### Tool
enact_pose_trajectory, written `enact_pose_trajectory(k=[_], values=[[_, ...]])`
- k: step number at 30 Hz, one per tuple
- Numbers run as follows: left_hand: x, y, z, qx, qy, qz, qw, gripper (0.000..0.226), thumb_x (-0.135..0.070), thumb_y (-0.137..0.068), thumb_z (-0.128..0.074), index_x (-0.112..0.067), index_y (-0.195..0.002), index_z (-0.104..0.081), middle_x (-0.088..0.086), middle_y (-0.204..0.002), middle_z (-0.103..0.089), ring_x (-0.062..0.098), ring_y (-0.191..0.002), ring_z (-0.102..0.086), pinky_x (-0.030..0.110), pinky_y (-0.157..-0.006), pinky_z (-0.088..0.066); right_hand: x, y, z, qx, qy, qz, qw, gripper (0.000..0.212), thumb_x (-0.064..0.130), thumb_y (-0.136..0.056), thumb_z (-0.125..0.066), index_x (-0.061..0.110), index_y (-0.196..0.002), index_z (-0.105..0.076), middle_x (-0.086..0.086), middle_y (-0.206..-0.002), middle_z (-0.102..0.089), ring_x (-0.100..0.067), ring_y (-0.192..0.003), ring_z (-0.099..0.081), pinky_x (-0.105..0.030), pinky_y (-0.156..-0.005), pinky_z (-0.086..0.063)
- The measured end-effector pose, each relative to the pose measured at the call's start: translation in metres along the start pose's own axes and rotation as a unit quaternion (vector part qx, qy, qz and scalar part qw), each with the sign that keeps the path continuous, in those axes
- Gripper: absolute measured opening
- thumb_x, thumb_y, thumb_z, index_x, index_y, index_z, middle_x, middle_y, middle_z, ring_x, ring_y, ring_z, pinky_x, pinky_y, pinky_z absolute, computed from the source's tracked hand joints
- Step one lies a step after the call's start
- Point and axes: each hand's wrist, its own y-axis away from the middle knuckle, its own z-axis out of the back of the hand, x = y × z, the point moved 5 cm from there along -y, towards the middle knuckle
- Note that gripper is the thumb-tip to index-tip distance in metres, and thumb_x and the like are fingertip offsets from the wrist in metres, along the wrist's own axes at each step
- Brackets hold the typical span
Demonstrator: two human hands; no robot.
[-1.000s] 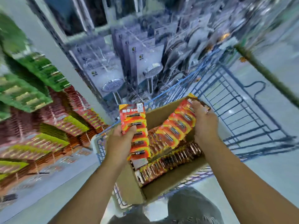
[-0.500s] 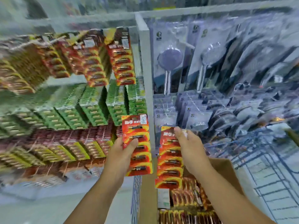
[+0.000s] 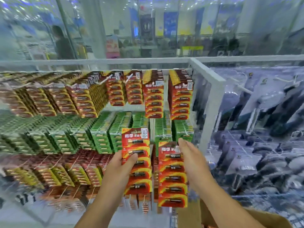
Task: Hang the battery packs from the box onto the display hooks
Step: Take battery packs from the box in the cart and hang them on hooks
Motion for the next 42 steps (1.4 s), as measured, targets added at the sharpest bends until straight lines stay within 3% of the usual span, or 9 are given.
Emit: enact_pose_trajectory(k=[4,6,8,14,18,28,33,38,42], values=[[-0.025,-0.046,0.041,0.027,0.013,-0.009,0.999,0.019,-0.043,-0.098,-0.067,-0.033,-0.114,-0.068,-0.003,-0.099,-0.081,0.024,-0.09,-0.079,0.055,-0.087,-0.062,0.039,-0.015,-0.057,-0.012,-0.014,0.029,0.999,0.036,0.059,-0.103,-0.049,0.035,-0.121,-0.067,0.017,-0.111,-0.074,-0.004,-0.106,-0.069,-0.037,-0.102,-0.056],[-0.039,-0.07,0.06,0.03,0.01,-0.034,0.999,0.049,-0.063,-0.086,-0.073,-0.036,-0.126,-0.065,-0.006,-0.113,-0.079,0.023,-0.102,-0.077,0.055,-0.092,-0.06,0.062,-0.022,-0.083,-0.012,-0.01,0.054,0.998,0.027,0.05,-0.107,-0.047,0.034,-0.114,-0.067,0.026,-0.101,-0.07,0.011,-0.087,-0.067,-0.018,-0.084,-0.055],[-0.048,-0.094,0.077,0.029,0.017,-0.04,0.999,0.077,-0.079,-0.074,-0.074,-0.041,-0.139,-0.057,-0.01,-0.131,-0.071,0.022,-0.118,-0.07,0.054,-0.099,-0.057,0.086,-0.028,-0.109,-0.013,0.009,0.081,0.997,0.037,0.051,-0.107,-0.046,0.03,-0.133,-0.063,0.024,-0.121,-0.062,0.004,-0.106,-0.062,-0.022,-0.094,-0.046],[-0.092,-0.147,0.099,0.051,0.023,-0.101,0.993,0.015,-0.044,-0.099,-0.066,-0.044,-0.114,-0.068,-0.012,-0.109,-0.079,0.018,-0.1,-0.077,0.052,-0.09,-0.06,0.144,-0.056,-0.158,-0.056,0.013,0.148,0.987,0.049,0.053,-0.108,-0.042,0.026,-0.147,-0.056,0.028,-0.112,-0.053,-0.006,-0.119,-0.05,-0.031,-0.1,-0.035],[-0.102,-0.172,0.106,0.036,0.032,-0.112,0.993,0.014,-0.039,-0.101,-0.065,-0.041,-0.114,-0.068,-0.013,-0.103,-0.08,0.014,-0.092,-0.078,0.051,-0.086,-0.063,0.17,-0.068,-0.179,-0.07,0.032,0.171,0.982,0.031,0.052,-0.109,-0.042,0.032,-0.108,-0.065,0.013,-0.112,-0.065,-0.002,-0.108,-0.058,-0.04,-0.094,-0.048],[-0.109,-0.19,0.111,0.056,0.033,-0.122,0.99,0.015,-0.04,-0.103,-0.061,-0.041,-0.118,-0.064,-0.016,-0.099,-0.079,0.009,-0.086,-0.078,0.046,-0.081,-0.065,0.18,-0.09,-0.191,-0.114,0.053,0.179,0.976,0.054,0.049,-0.11,-0.039,0.003,-0.127,-0.06,-0.018,-0.129,-0.057,-0.008,-0.111,-0.05,-0.023,-0.099,-0.034],[-0.109,-0.196,0.111,0.06,0.043,-0.118,0.99,0.014,-0.039,-0.103,-0.062,-0.041,-0.117,-0.065,-0.013,-0.1,-0.08,0.013,-0.087,-0.079,0.047,-0.08,-0.065,0.175,-0.106,-0.195,-0.127,0.06,0.177,0.974,0.054,0.048,-0.11,-0.04,-0.001,-0.118,-0.062,-0.023,-0.123,-0.062,-0.031,-0.11,-0.057,-0.042,-0.099,-0.047],[-0.108,-0.202,0.11,0.059,0.055,-0.115,0.99,0.018,-0.037,-0.103,-0.063,-0.037,-0.121,-0.066,-0.009,-0.103,-0.08,0.018,-0.089,-0.079,0.051,-0.08,-0.065,0.166,-0.126,-0.206,-0.112,-0.002,0.129,0.985,0.059,0.056,-0.108,-0.041,0.002,-0.121,-0.061,-0.019,-0.13,-0.063,-0.03,-0.121,-0.058,-0.05,-0.108,-0.046],[-0.106,-0.203,0.112,0.05,0.05,-0.126,0.989,0.017,-0.037,-0.103,-0.063,-0.035,-0.118,-0.068,-0.005,-0.099,-0.08,0.023,-0.084,-0.079,0.055,-0.076,-0.065,0.144,-0.128,-0.207,-0.052,-0.007,0.131,0.99,0.045,0.063,-0.102,-0.043,0.029,-0.126,-0.061,0.019,-0.116,-0.058,-0.005,-0.11,-0.054,-0.028,-0.097,-0.039]])
